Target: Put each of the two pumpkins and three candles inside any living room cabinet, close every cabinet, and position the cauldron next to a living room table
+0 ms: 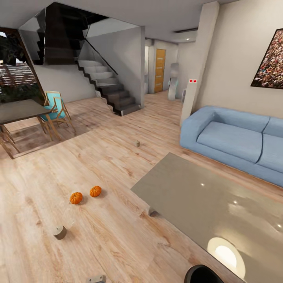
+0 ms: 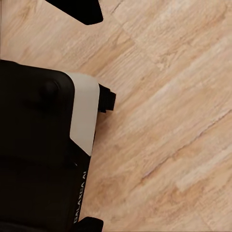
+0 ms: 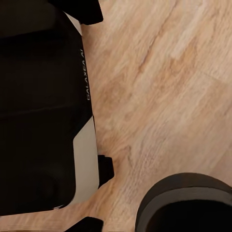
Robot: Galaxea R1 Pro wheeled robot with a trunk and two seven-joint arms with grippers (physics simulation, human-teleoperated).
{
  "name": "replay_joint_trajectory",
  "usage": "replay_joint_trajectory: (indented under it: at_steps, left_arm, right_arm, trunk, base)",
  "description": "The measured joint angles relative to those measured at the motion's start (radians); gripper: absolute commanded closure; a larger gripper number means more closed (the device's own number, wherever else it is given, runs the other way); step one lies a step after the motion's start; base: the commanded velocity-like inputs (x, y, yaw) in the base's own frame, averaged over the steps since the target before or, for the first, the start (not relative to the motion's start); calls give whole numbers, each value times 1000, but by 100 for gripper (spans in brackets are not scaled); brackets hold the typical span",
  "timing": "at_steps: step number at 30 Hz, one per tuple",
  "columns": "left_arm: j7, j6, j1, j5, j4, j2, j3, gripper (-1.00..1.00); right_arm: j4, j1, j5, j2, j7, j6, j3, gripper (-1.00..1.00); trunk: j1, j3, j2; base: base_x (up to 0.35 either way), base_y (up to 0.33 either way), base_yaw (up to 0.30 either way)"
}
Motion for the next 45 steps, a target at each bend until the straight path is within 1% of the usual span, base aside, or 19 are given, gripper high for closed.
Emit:
replay_joint_trajectory:
  at_steps: [23,30,35,45]
  left_arm:
    - [-9,-3,0,-4,0,-1,-4,-100]
    - [-7,-3,0,-3,1,0,-4,-100]
    - [-7,-3,0,-2,1,0,-3,-100]
    - [-7,-9,0,-1,1,3,-1,-100]
  right_arm:
    - [1,0,8,-1,2,-10,1,-100]
    - [9,2,7,2,6,-55,1,-100]
    - [26,3,6,1,6,-62,1,-100]
    - [30,3,5,0,8,-65,0,-100]
  trunk:
    - [0,-10,0]
    - [0,-13,0]
    - [0,-16,0]
    - [0,-25,0]
  base:
    - [0,0,289]
    - [0,0,286]
    - [0,3,273]
    - [0,50,238]
